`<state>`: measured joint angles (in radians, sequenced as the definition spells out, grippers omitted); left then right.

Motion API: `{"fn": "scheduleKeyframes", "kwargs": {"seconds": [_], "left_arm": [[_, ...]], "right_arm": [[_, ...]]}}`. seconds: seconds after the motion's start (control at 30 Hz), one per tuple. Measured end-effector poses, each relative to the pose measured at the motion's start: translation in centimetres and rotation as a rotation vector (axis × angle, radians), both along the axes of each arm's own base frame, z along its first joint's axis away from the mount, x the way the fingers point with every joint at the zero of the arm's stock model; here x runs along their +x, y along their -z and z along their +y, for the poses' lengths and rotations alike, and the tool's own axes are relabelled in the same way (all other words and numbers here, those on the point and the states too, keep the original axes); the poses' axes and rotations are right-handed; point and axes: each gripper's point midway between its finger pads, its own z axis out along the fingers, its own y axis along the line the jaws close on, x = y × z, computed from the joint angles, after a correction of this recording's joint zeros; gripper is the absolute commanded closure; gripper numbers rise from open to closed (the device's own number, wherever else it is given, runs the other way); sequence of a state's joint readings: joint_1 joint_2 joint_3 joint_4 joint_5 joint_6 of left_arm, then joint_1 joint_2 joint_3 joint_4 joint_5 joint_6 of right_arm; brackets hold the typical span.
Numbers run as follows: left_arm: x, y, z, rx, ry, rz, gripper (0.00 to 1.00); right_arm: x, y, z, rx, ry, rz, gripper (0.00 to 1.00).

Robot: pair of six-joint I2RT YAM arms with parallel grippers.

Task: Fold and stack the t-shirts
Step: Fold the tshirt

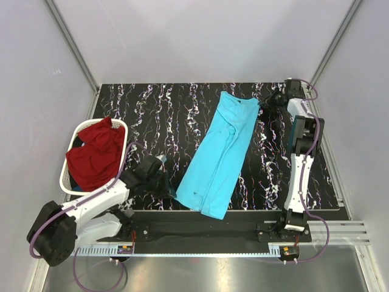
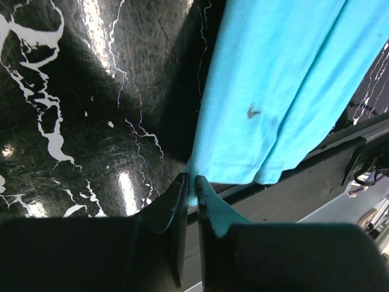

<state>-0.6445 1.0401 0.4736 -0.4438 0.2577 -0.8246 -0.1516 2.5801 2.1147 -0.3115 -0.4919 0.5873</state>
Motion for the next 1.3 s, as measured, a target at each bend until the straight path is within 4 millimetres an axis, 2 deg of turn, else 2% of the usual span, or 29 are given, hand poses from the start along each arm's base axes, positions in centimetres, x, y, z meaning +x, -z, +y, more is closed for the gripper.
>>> {"fn": "scheduleKeyframes", "kwargs": {"seconds": [0.1, 0.2, 0.33, 0.43, 0.57, 0.67, 0.77, 0.87, 1.0, 1.07, 1.13, 1.2, 1.3], "left_arm": [[-0.3, 0.4, 0.0, 0.006, -0.004, 0.017, 0.80], [-0.5, 0.8, 0.1, 0.021, 0.000, 0.035, 0.71], [-0.3, 1.3, 0.1, 0.051, 0.006, 0.054, 0.68], [0.3, 1.2, -0.2, 0.069, 0.029, 0.050, 0.67], [1.6, 0.6, -0.9, 0.079, 0.081, 0.015, 0.62], [2.4, -0.2, -1.3, 0.075, 0.118, -0.028, 0.59], [3.0, -0.6, -1.7, 0.074, 0.151, -0.064, 0.58], [3.4, 0.0, -1.9, 0.084, 0.178, -0.068, 0.57], [3.6, 0.8, -2.3, 0.079, 0.197, -0.061, 0.57], [3.8, 0.9, -2.9, 0.056, 0.205, -0.067, 0.58], [4.0, 1.2, -3.3, 0.042, 0.214, -0.064, 0.61], [4.1, 1.6, -3.6, 0.037, 0.221, -0.059, 0.62], [4.0, 2.0, -3.9, 0.019, 0.231, -0.055, 0.69]], "right_arm": [[1.6, 0.1, 0.2, 0.021, -0.011, -0.032, 1.00], [3.3, 0.0, 0.5, 0.050, -0.023, -0.071, 0.97], [4.8, -0.1, 0.8, 0.081, -0.031, -0.110, 0.82], [5.1, -0.3, 0.9, 0.093, -0.035, -0.122, 0.71], [5.0, -0.6, 1.0, 0.089, -0.036, -0.131, 0.56], [3.5, -1.1, 0.7, 0.063, -0.016, -0.091, 0.49], [0.6, -1.3, 0.2, 0.033, 0.026, -0.013, 0.47], [-3.1, -1.8, -0.2, 0.004, 0.073, 0.073, 0.45], [-8.9, -3.7, -0.2, -0.046, 0.132, 0.173, 0.43], [-12.2, -5.5, 0.5, -0.076, 0.149, 0.208, 0.45], [-15.6, -7.4, 2.7, -0.103, 0.124, 0.208, 0.45], [-19.4, -8.8, 6.0, -0.124, 0.060, 0.200, 0.46], [-25.8, -9.0, 11.2, -0.137, -0.064, 0.229, 0.46]]}}
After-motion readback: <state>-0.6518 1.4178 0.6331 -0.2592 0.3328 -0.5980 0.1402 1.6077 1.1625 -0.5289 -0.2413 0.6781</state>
